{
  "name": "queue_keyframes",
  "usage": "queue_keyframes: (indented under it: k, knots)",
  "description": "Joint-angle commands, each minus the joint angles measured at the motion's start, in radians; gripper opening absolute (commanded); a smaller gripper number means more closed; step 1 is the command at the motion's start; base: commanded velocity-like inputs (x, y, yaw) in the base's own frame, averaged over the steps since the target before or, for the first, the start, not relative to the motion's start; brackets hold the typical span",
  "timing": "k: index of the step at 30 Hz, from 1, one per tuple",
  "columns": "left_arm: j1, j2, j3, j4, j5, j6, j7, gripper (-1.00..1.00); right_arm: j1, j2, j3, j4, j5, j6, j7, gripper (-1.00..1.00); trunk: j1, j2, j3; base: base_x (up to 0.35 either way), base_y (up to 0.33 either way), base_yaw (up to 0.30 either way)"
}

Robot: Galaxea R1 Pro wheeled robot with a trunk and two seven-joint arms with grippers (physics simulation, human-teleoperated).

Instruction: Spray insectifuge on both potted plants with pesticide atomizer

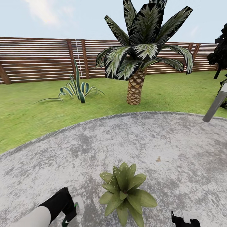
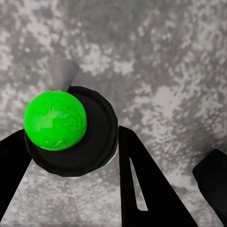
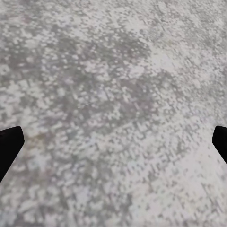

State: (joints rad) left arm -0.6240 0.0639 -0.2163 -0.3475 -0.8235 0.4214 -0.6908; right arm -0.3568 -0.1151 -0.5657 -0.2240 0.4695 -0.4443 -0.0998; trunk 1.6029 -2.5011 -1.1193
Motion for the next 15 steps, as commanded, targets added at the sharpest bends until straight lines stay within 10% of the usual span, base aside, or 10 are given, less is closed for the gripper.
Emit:
queue_keyframes:
  k: [1, 15]
  knots:
    - [0.0, 0.0, -0.002, -0.003, -0.005, 0.006, -0.007, -1.0, -0.001, 0.0, -0.005, 0.002, 0.011, -0.004, -0.005, 1.0, 0.0, 0.0, -0.001, 0.0, 0.0, 0.0]
    - [-0.012, -0.024, 0.0, -0.021, -0.014, 0.154, -0.005, -1.0, -0.001, 0.0, -0.005, 0.002, 0.011, -0.004, -0.005, 1.0, 0.0, 0.0, -0.001, 0.0, 0.0, 0.0]
